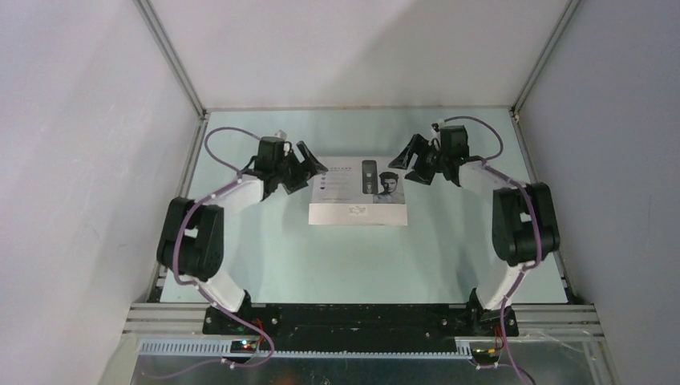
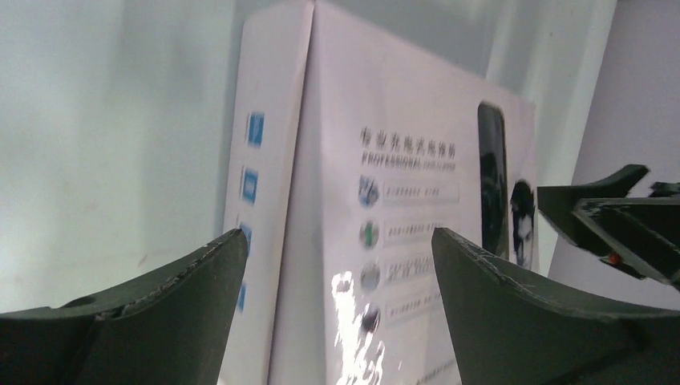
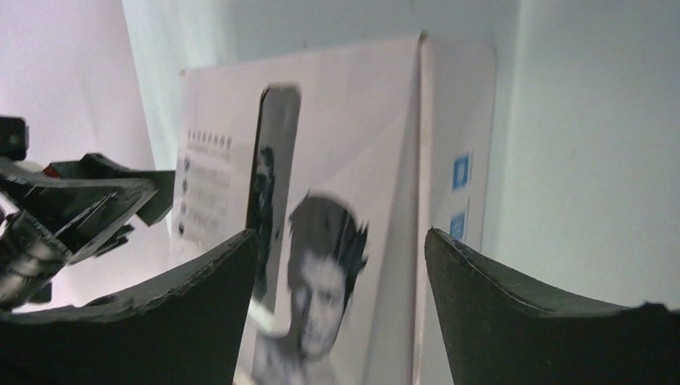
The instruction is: Sort the hair-cutting tools
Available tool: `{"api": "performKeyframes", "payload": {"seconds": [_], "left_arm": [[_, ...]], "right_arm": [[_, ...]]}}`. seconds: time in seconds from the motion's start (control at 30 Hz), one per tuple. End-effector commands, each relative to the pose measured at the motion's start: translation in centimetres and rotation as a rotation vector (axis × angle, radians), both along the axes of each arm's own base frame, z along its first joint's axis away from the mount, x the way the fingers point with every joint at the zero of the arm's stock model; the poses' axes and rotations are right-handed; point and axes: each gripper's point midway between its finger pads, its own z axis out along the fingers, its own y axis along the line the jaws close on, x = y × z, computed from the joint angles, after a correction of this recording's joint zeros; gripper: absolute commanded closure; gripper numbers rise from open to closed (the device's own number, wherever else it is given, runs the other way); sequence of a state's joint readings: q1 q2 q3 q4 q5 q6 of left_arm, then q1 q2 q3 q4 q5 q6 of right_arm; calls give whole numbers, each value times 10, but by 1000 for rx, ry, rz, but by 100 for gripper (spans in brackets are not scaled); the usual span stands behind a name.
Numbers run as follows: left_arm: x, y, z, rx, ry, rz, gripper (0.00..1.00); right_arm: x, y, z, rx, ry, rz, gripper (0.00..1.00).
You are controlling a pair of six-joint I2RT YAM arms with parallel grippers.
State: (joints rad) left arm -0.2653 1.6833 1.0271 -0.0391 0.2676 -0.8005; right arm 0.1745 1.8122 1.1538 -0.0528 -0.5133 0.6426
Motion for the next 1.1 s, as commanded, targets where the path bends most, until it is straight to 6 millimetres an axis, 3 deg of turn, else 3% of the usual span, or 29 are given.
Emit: {"api": "performKeyframes", "payload": {"seconds": [0.0, 0.03, 0.07, 0.1, 0.13, 0.17, 0.3, 0.4, 0.63, 0.77, 1.07], "left_arm": [[-31, 10, 25, 25, -78, -26, 9], [-41, 14, 16, 54, -65, -26, 9], [-49, 16, 25, 65, -92, -31, 9], [-56, 18, 22, 83, -91, -33, 9], [-63, 19, 30, 93, -116, -41, 9], [-69, 18, 28, 108, -118, -46, 9], [-88, 15, 36, 148, -149, -80, 9], [-97, 17, 30, 174, -145, -84, 9], [-112, 12, 16, 201, -121, -99, 18], [-121, 13, 11, 257, -114, -106, 21], [-134, 20, 3, 351, -109, -95, 22]], "right_arm": [[-41, -6, 28, -37, -53, 62, 20], [-48, -8, 37, -47, -78, 65, 20], [-58, -11, 30, -63, -64, 59, 20], [-64, -12, 40, -65, -96, 60, 20], [-72, -12, 34, -75, -84, 60, 20], [-77, -13, 41, -79, -107, 59, 20], [-103, -7, 38, -98, -100, 98, 21], [-119, -4, 28, -113, -82, 111, 23], [-133, -9, 10, -157, -47, 93, 32], [-141, -14, 9, -197, -51, 79, 38], [-152, -16, 6, -254, -64, 82, 39]]}}
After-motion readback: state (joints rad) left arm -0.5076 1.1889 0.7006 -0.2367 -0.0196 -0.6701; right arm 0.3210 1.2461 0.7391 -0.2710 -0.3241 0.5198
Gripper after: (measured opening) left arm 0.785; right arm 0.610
